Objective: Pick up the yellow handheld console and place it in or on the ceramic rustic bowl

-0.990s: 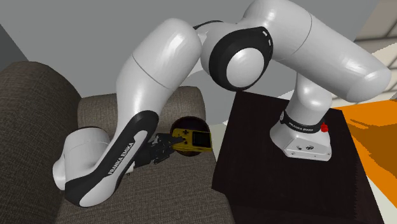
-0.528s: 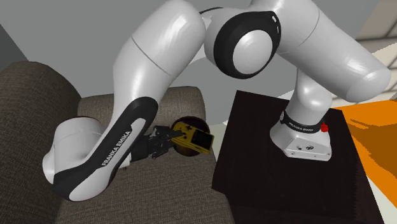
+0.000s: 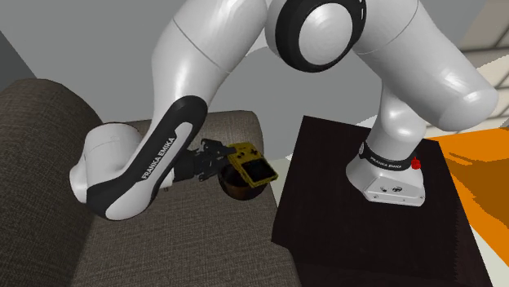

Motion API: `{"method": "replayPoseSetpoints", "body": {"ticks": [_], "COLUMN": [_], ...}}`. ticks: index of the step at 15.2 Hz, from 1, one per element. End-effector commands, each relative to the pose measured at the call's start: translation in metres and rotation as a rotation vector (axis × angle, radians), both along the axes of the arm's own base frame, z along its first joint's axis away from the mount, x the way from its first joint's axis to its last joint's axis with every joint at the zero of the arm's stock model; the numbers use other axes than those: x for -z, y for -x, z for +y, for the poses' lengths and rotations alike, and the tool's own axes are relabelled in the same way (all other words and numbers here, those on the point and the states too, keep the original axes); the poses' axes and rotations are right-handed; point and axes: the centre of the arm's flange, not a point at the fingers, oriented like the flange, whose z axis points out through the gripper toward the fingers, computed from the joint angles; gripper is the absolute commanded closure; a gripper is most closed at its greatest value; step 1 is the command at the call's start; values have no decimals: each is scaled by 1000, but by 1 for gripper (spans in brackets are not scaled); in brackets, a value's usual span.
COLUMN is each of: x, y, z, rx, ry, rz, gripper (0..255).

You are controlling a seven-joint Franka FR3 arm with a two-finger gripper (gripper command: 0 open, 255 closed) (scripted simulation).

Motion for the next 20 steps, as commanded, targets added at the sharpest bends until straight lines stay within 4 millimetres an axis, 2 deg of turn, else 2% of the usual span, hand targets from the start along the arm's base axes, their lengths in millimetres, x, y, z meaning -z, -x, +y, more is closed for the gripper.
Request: {"method": "replayPoseSetpoints", "body": {"ticks": [1,13,20], "x": [9,75,75], "y": [-1,-1,-1], "z": [-6,-6,-6], "rx": [-1,-1,-1], "ry": [0,0,0], "rz": [1,1,1], "gripper": [255,255,255]}}
